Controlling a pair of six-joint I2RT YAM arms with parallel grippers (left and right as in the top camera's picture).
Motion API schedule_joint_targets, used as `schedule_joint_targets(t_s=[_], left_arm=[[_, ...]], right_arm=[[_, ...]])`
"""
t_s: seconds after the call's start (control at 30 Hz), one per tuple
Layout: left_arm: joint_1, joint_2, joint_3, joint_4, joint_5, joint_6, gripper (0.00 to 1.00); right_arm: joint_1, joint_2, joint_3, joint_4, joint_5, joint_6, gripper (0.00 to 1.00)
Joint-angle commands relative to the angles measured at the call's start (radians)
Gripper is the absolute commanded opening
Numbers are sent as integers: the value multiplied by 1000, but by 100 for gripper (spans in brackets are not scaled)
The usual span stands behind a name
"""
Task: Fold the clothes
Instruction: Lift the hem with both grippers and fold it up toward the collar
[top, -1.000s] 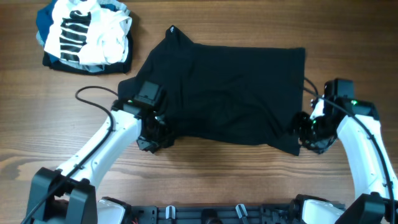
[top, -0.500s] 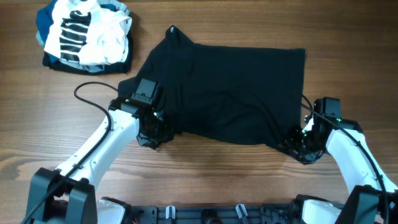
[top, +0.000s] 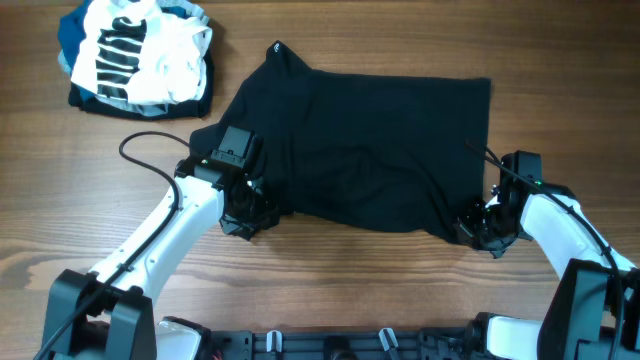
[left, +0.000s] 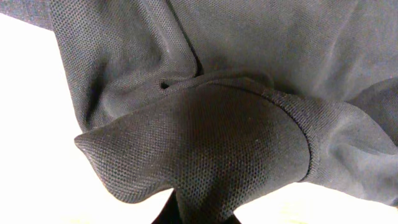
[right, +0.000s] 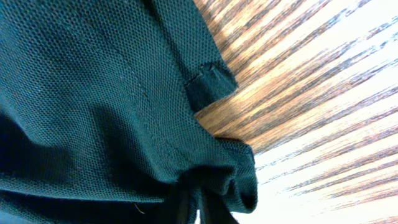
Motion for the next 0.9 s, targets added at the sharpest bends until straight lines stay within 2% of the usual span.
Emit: schedule_joint_targets(t_s=[0.0,0.17,0.27,0.5,0.7,0.8,0.87], left_arm=[[10,-14,12,-6,-37,20,4],[72,-68,119,-164,-40,76,4],[83,-146,161,-190,-40,76,4],[83,-306,169,-270,10,76,4],[57,-341,230,-375,40,76,4],[5,-341,276,-402,21,75,4],[-23,-335,277,-389,-45,75,4]], right_arm=[[5,29,8,-15,27,-2,4],[-91,-104,248,-255,50,-127,4],[-133,-202,329,-339,51,-199,4],[-144,-321,341,-423,51,-217,4],[-144,-395,342,-470,51,-217,4],[-144,-430,342,-472,51,-235,4],[-144,-422,342,-444,51,-235,4]])
